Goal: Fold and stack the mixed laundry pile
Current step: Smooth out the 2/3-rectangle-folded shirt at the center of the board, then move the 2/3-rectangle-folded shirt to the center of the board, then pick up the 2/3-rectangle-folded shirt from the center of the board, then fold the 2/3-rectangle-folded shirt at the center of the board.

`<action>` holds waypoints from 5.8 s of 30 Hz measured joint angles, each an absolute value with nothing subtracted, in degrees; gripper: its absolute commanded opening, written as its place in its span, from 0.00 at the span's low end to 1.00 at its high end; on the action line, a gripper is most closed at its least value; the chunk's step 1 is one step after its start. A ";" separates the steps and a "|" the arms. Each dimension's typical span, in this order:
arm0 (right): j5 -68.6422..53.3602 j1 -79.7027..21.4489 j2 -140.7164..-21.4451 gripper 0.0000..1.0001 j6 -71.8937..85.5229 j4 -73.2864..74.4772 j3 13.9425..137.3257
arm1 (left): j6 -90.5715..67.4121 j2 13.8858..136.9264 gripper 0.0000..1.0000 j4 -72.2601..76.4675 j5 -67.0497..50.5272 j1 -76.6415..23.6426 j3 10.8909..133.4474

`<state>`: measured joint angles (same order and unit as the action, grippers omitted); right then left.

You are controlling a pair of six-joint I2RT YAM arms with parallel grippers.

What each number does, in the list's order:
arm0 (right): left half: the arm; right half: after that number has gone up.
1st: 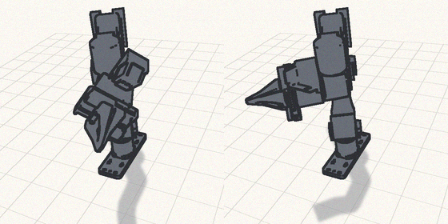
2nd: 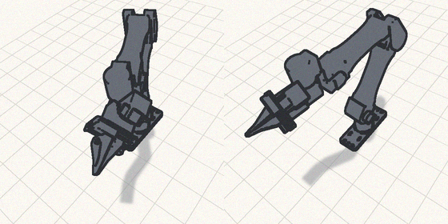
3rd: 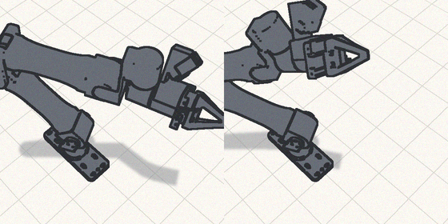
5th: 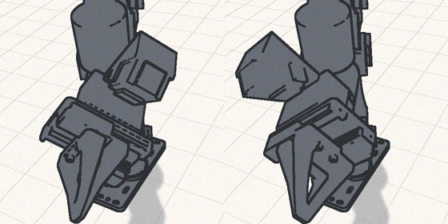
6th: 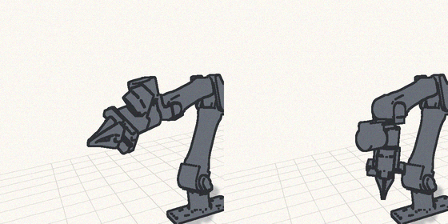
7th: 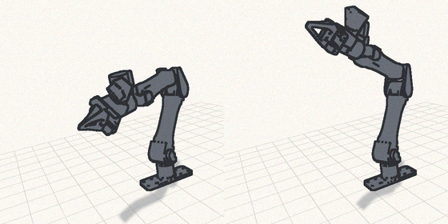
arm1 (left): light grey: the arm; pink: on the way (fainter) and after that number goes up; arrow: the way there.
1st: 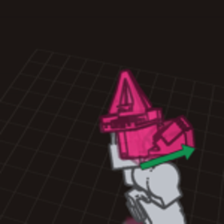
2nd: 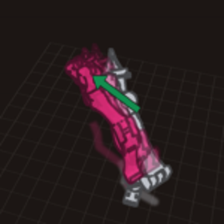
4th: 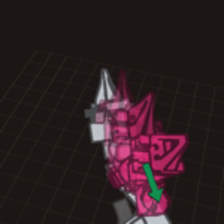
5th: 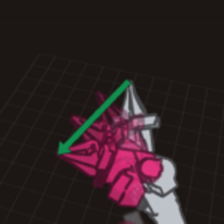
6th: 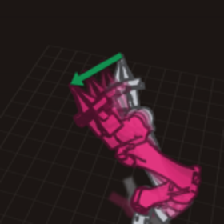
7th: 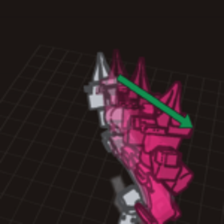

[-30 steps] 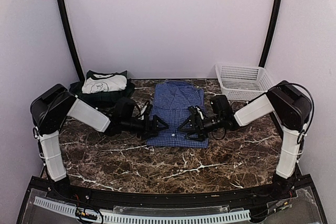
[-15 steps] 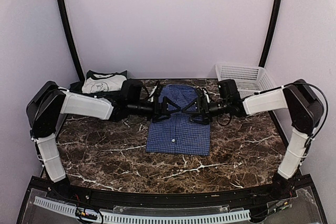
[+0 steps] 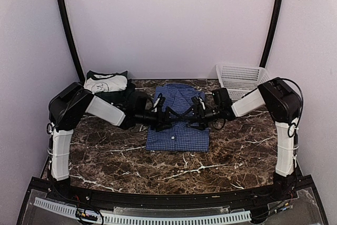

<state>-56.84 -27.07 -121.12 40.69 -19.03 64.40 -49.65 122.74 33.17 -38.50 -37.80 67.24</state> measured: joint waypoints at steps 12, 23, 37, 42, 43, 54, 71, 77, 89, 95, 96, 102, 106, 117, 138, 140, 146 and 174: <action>-55.37 -26.48 -112.77 0.94 34.94 -9.37 65.69 | -46.04 119.17 0.99 30.70 -37.82 -36.12 63.92; -53.87 -25.85 -119.83 0.58 26.28 1.87 83.18 | -26.94 104.27 0.99 15.68 -25.93 -36.95 63.68; -43.88 -30.98 -129.40 0.38 9.82 20.67 95.66 | 16.01 89.25 0.87 12.32 -0.21 -55.96 46.09; -42.30 -31.14 -128.22 0.40 9.06 20.93 93.78 | 17.37 89.21 0.77 14.20 1.02 -56.77 45.41; -41.98 -31.14 -127.96 0.40 8.84 21.41 93.69 | 18.63 89.21 0.74 15.38 2.13 -57.82 44.71; -40.91 -31.14 -129.25 0.37 7.27 24.10 102.26 | 33.61 93.97 0.40 20.93 8.34 -65.34 42.30; -40.88 -31.14 -137.23 0.35 4.89 26.48 105.49 | 48.05 110.74 0.25 32.47 15.75 -65.43 48.34; -40.86 -31.14 -137.25 0.34 4.73 26.37 105.49 | 53.78 113.40 0.00 38.79 20.93 -65.58 48.16; -40.82 -35.51 -129.73 0.33 5.34 22.79 92.62 | 44.86 98.48 0.00 19.07 19.53 -72.16 48.69; -40.16 -39.83 -123.26 0.46 6.46 25.17 87.15 | 33.28 92.51 0.00 1.02 12.64 -78.13 50.19; -39.99 -39.75 -122.15 0.47 6.26 25.69 87.31 | 31.53 91.96 0.00 -1.74 11.51 -79.02 50.35; -38.85 -35.90 -119.39 0.45 5.13 27.44 94.11 | 23.05 86.91 0.00 -15.03 3.36 -81.34 52.51; -36.80 -33.21 -121.56 0.40 3.51 28.75 99.88 | 20.25 84.12 0.00 -19.53 0.14 -81.14 56.25; -37.78 -32.23 -134.74 0.32 0.56 31.05 102.87 | 20.51 84.05 0.00 -23.00 -5.41 -70.63 61.69; -41.12 -33.21 -134.67 0.24 -2.57 30.81 101.43 | 39.48 101.21 0.00 -12.56 -5.10 -54.70 72.71; -41.65 -33.43 -134.65 0.23 -2.74 30.79 101.21 | 40.93 102.74 0.00 -10.50 -5.08 -53.95 72.66; -42.61 -35.05 -134.56 0.22 -2.98 30.81 100.62 | 44.36 105.91 0.00 -1.78 -4.60 -52.90 69.23; -38.61 -37.60 -120.51 0.27 -0.82 34.48 98.35 | 33.32 92.92 0.00 1.21 -5.50 -63.66 51.46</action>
<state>-38.61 -37.60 -120.51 -0.82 34.48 98.35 33.32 92.92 1.21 -5.50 -63.66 51.46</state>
